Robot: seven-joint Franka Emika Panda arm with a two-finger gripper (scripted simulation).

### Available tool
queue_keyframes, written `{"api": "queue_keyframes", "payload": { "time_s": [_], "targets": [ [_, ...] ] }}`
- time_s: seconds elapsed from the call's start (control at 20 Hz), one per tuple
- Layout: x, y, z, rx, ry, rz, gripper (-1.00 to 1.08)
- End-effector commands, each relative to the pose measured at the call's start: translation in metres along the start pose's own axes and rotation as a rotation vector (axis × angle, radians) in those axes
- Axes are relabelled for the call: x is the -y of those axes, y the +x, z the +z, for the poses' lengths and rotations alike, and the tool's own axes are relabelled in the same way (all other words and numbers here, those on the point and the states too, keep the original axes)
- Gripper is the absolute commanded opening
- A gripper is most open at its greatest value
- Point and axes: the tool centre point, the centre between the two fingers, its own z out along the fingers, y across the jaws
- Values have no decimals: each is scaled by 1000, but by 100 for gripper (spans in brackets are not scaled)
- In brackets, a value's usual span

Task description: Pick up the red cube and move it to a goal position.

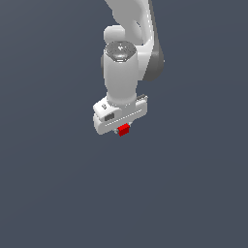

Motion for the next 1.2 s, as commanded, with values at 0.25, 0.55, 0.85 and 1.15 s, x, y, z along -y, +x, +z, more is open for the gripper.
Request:
{"api": "queue_keyframes", "payload": {
  "time_s": [0.25, 0.55, 0.85, 1.15],
  "targets": [
    [-40, 9, -66, 0, 0, 0, -100],
    [-66, 15, -108, 1, -1, 0, -100],
    [-87, 21, -141, 2, -2, 1, -100],
    [-101, 25, -162, 2, -3, 1, -100]
  ]
}}
